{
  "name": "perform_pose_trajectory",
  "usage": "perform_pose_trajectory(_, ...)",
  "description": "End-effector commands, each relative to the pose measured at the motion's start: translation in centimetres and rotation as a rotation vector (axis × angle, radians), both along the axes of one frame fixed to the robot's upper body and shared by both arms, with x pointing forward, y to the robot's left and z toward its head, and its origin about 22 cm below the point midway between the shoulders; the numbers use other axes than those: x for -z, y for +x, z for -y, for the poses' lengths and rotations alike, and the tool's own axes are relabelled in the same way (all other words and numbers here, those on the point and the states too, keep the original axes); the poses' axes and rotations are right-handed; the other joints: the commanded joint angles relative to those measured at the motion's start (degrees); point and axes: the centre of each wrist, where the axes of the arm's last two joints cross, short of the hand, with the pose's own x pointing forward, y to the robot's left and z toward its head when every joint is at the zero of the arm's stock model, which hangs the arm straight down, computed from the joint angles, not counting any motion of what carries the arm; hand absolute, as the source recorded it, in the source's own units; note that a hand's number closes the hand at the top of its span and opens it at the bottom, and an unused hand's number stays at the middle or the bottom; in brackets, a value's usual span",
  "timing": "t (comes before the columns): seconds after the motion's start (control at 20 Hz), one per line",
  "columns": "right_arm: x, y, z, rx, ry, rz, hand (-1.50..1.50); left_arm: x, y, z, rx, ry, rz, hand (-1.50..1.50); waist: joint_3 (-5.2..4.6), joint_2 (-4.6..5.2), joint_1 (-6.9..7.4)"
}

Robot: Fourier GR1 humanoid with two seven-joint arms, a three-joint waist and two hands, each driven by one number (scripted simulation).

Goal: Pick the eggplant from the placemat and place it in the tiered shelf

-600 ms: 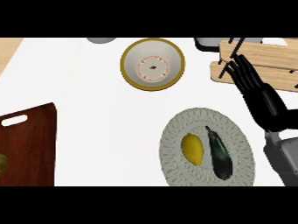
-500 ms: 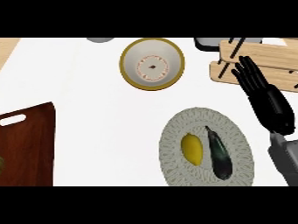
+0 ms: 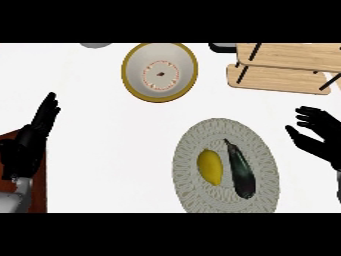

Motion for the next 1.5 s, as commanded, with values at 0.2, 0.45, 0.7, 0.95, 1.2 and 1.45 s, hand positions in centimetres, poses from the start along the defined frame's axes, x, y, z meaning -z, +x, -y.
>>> perform_pose_trajectory(0.2, 5.0, -5.0, -1.4, 0.474, -0.158, 0.063, -1.50, 2.6, 0.1, 5.4, 0.156, -0.079, -0.027, 0.00, 0.21, -0.90, 2.92)
perform_pose_trajectory(0.45, 2.4, -6.7, 0.3, 0.235, -0.050, 0.062, -1.50, 0.3, 1.4, 7.1, 0.154, -0.054, 0.006, 0.00, 0.28, -0.95, 4.16)
perform_pose_trajectory(0.7, -2.1, -7.0, -1.0, 0.022, -0.170, -0.115, -1.50, 1.1, 2.3, 7.0, 0.157, -0.057, -0.002, 0.00, 0.11, -0.99, 3.60)
perform_pose_trajectory(0.95, -8.7, -3.8, -1.6, -0.052, -0.249, -0.208, -1.50, 1.0, 1.9, 7.1, 0.172, -0.059, -0.019, 0.00, 0.14, -0.96, 4.63)
perform_pose_trajectory(1.2, -10.1, -3.3, -3.6, -0.225, -0.385, -0.403, -1.50, 0.9, 1.9, 7.4, 0.178, -0.061, -0.001, 0.00, 0.15, -0.92, 5.07)
perform_pose_trajectory(1.45, -14.6, -1.9, -6.1, -0.344, -0.544, -0.556, -1.50, 1.5, 1.3, 7.4, 0.181, -0.066, -0.003, 0.00, 0.11, -0.87, 5.82)
